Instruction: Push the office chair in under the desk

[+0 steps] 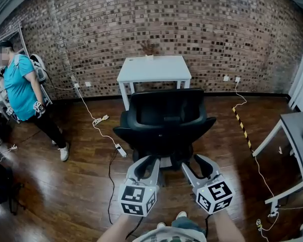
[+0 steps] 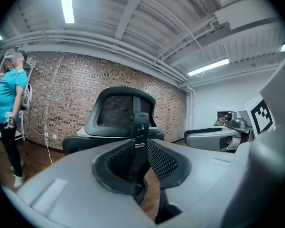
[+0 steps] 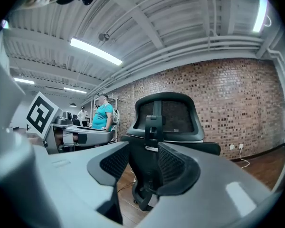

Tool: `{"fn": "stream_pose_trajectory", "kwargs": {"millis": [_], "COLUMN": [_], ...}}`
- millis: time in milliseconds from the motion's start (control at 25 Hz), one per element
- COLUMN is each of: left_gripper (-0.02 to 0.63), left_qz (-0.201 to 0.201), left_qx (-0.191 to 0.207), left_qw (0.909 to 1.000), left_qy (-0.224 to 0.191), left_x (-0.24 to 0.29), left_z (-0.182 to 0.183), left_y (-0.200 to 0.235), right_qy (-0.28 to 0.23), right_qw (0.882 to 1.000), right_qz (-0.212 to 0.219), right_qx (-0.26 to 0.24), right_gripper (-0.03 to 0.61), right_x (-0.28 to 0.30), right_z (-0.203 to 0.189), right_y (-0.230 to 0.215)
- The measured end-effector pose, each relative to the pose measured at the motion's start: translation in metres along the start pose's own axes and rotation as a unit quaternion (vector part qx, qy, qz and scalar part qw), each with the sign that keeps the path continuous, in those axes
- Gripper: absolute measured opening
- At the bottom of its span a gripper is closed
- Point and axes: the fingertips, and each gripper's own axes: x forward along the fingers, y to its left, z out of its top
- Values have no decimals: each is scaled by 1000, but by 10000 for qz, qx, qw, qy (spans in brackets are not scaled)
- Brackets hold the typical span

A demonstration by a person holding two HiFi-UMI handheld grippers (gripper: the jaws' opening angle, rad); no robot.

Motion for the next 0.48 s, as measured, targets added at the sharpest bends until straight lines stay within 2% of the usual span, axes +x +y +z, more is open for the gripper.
{"fn": "stream_pose_trajectory", "kwargs": {"millis": [280, 480], "left_gripper": [111, 150], "left_qz": [187, 344], "left_qx": [260, 463], "left_qw": [9994, 9983], "left_qy": [-90, -101], "left_x": [23, 54], "left_z": [15, 35], "left_y": [37, 67], "right_qy": [-148, -213], "right_qw": [9998, 9996], "right_qz": [-27, -90], "right_qx": [-140, -138], "right_gripper": [185, 206], "right_x": [26, 49], "right_z": [13, 27], "right_y": [-21, -57]}}
